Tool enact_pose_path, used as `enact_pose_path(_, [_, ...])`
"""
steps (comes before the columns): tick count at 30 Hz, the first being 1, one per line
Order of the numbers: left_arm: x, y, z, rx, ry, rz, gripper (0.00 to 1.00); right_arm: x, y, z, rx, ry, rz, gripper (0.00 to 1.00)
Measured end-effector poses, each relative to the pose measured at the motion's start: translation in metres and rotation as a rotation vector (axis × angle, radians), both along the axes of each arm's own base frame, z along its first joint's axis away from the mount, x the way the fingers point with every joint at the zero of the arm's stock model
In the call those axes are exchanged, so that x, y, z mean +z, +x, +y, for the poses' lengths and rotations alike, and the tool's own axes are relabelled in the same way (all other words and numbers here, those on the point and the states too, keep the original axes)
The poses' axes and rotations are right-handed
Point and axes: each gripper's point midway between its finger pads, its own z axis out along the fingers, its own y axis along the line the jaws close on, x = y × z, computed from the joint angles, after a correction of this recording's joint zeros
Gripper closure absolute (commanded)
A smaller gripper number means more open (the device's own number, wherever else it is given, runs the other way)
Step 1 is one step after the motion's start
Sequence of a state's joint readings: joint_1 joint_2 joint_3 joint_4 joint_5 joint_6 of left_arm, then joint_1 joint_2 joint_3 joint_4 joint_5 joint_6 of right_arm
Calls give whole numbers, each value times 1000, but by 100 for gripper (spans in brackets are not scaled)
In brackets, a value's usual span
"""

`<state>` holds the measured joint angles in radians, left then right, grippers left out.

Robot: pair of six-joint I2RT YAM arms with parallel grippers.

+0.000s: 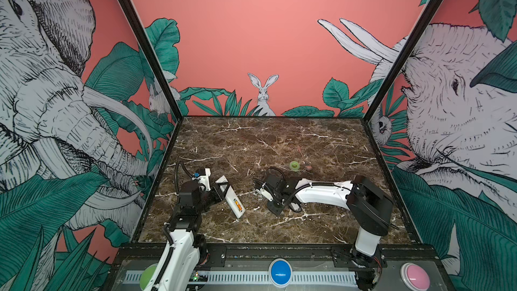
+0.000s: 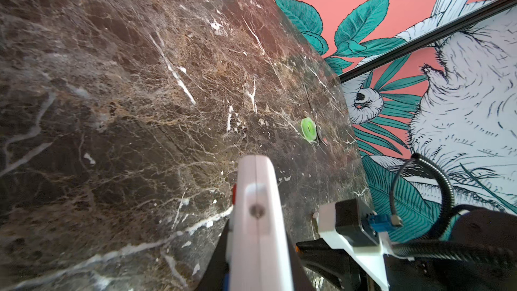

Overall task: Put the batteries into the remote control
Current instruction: 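Lift the battery with the right gripper and carry it toward the remote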

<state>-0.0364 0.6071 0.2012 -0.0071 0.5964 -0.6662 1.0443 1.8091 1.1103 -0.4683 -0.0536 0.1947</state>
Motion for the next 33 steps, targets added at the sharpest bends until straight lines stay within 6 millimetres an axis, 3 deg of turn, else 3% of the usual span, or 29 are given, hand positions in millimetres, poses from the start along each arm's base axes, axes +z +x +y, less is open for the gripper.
enact_pose_path(11, [8,-2,-7,-46,-29,-32,100,-2,3,-2,-89,4,3,100])
enact_pose_path(21, [10,-2,-9,-57,-41,-36,100,-4,7,-7,-99,-26,-22,76])
enact_pose_path(33, [13,-2,-12,-70,-58,-56,100,-3,16,-5,-85,-66,-55,80])
